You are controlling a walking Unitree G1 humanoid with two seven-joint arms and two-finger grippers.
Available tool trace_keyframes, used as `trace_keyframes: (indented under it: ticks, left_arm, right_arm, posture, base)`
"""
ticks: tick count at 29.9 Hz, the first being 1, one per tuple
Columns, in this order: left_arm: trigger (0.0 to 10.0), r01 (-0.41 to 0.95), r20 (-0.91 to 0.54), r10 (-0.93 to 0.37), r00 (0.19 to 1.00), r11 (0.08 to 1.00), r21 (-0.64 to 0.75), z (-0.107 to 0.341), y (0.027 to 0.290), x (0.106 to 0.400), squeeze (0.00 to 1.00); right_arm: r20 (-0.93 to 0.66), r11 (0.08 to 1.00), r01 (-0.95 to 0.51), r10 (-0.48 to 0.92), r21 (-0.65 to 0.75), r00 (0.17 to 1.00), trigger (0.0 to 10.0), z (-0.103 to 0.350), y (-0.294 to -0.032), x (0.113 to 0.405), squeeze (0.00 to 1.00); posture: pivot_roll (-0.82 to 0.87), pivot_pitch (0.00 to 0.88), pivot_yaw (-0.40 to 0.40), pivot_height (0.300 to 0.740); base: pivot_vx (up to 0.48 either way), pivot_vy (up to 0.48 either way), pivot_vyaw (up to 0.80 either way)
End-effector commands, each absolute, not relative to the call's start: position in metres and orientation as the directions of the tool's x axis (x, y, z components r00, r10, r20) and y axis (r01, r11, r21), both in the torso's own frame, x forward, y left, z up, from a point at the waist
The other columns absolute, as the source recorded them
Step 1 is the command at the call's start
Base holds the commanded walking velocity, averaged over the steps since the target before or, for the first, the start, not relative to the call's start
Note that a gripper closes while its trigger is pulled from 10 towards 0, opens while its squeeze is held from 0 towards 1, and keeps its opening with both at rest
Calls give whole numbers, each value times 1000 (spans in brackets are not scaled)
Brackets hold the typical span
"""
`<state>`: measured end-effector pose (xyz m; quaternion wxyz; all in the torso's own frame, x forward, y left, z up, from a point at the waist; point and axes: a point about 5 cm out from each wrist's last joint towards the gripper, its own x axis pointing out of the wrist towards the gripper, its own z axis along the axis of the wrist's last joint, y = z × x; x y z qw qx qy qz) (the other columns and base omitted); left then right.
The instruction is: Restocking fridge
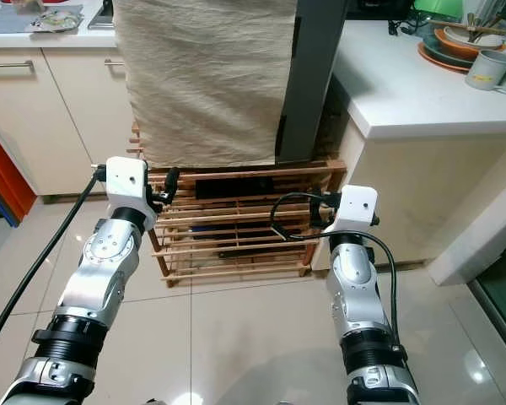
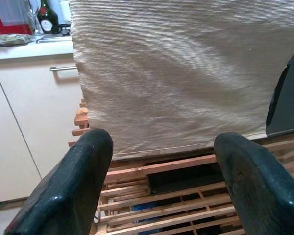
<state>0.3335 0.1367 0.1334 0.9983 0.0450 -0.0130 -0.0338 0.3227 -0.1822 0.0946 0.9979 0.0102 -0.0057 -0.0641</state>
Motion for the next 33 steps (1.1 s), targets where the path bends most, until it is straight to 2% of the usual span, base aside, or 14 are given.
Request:
trace_keyframes:
  ticks: [1, 13, 14, 17, 30, 31, 32, 33]
  left_arm:
    - [10000, 64, 5, -64, 998, 994, 90, 130, 137, 333, 0]
    - [10000, 61, 5, -61, 998, 994, 90, 130, 137, 333, 0]
    - [10000, 106, 6, -107, 994, 991, 77, 131, 128, 336, 0]
    - [10000, 193, 5, -194, 981, 980, 55, 132, 113, 337, 0]
    - [10000, 192, -17, -192, 981, 980, 48, 132, 118, 342, 0]
    - [10000, 185, -17, -184, 983, 981, 64, 132, 120, 342, 141]
    - [10000, 179, -12, -178, 984, 981, 73, 132, 121, 342, 1000]
    - [10000, 174, -8, -174, 985, 982, 77, 133, 122, 343, 1000]
  right_arm:
    - [23, 990, 139, -139, 22, 990, 10000, 96, -185, 322, 0]
    - [17, 990, 136, -136, 24, 991, 10000, 96, -184, 322, 0]
    - [12, 992, 120, -121, 24, 993, 10000, 97, -180, 324, 0]
    - [10, 994, 103, -103, 23, 995, 10000, 100, -176, 328, 0]
    - [3, 995, 94, -94, 14, 996, 10000, 98, -176, 327, 0]
    - [-2, 996, 89, -89, 5, 996, 10000, 97, -176, 327, 0]
    - [-2, 996, 90, -90, -1, 996, 10000, 97, -176, 327, 0]
    - [-1, 996, 92, -92, -4, 996, 10000, 98, -176, 327, 0]
  posture:
    - [0, 0, 0, 740]
    - [0, 0, 0, 740]
    - [-104, 0, -29, 740]
    - [-99, 0, -24, 740]
    - [-104, 0, -9, 740]
    - [-105, 0, -8, 740]
    - [-106, 0, -7, 740]
    - [-106, 0, -7, 740]
  base:
    - [0, 0, 0]
    - [0, 0, 0]
    - [0, 0, 0]
    - [0, 0, 0]
    - [0, 480, 0]
    - [0, 480, 0]
    - [0, 480, 0]
    - [0, 480, 0]
